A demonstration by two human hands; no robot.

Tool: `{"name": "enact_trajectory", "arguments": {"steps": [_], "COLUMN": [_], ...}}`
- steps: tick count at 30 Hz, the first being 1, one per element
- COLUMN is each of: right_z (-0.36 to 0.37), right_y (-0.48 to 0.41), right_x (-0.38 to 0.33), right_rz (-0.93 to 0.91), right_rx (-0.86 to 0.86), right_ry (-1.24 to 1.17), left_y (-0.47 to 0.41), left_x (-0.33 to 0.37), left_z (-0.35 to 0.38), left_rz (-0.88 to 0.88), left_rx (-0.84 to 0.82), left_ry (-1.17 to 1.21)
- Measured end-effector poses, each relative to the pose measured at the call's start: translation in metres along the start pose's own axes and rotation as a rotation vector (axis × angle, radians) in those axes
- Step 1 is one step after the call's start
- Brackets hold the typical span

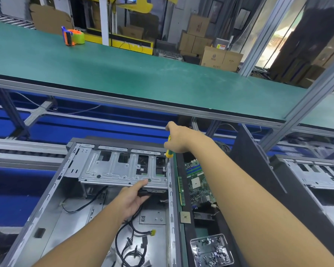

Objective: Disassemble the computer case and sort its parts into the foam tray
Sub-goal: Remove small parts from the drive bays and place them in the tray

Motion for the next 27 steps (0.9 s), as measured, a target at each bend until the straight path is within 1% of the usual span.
{"name": "enact_trajectory", "arguments": {"steps": [2, 4, 5, 6, 8, 10, 11, 13, 16, 18, 20, 22, 24, 25, 27], "right_z": [-0.006, -0.007, -0.006, -0.005, -0.003, -0.003, 0.000, 0.002, -0.005, -0.007, -0.006, -0.002, 0.001, 0.001, 0.000], "right_y": [0.001, -0.002, -0.004, -0.005, -0.005, -0.002, 0.000, 0.000, 0.002, 0.002, 0.001, 0.003, 0.006, 0.006, 0.006], "right_x": [0.005, 0.001, 0.000, 0.001, 0.003, 0.002, 0.001, 0.003, 0.007, 0.001, 0.002, 0.002, -0.001, -0.002, 0.000], "right_rz": [0.071, 0.035, 0.009, -0.002, -0.020, -0.030, -0.029, 0.008, 0.084, 0.040, 0.040, 0.033, -0.002, -0.008, 0.023], "right_rx": [0.105, 0.159, 0.169, 0.154, 0.089, 0.008, -0.030, -0.020, 0.110, 0.148, 0.111, -0.002, -0.069, -0.074, -0.026], "right_ry": [0.104, 0.262, 0.263, 0.192, 0.015, -0.051, -0.049, -0.022, 0.050, 0.115, 0.046, -0.033, -0.016, 0.001, 0.040], "left_y": [0.000, 0.001, 0.001, 0.001, 0.002, 0.002, 0.002, 0.002, 0.002, 0.002, 0.001, 0.001, 0.001, 0.001, 0.002], "left_x": [0.000, 0.001, 0.001, 0.001, 0.001, 0.001, 0.001, 0.001, 0.001, 0.001, 0.000, 0.000, 0.001, 0.001, 0.001], "left_z": [0.000, 0.000, 0.000, 0.000, 0.001, 0.002, 0.002, 0.002, 0.002, 0.001, 0.000, 0.000, -0.001, -0.001, -0.001], "left_rz": [0.004, 0.007, 0.008, 0.009, 0.009, 0.009, 0.009, 0.010, 0.012, 0.011, 0.007, 0.005, 0.005, 0.002, -0.001], "left_rx": [0.006, 0.010, 0.010, 0.009, 0.003, 0.000, -0.001, -0.005, -0.005, 0.001, 0.011, 0.014, 0.011, 0.012, 0.016], "left_ry": [-0.001, -0.005, -0.005, -0.004, -0.001, 0.006, 0.011, 0.018, 0.005, -0.001, 0.002, 0.005, 0.003, -0.002, -0.010]}}
Point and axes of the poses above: each hand's wrist, its own y-axis away from the middle knuckle, its own z-axis out of the palm, x = y × z, the point moved 9 cm from there along -y, towards the middle knuckle, and after that the axes turned 5 degrees about z, right-handed, at the moved point
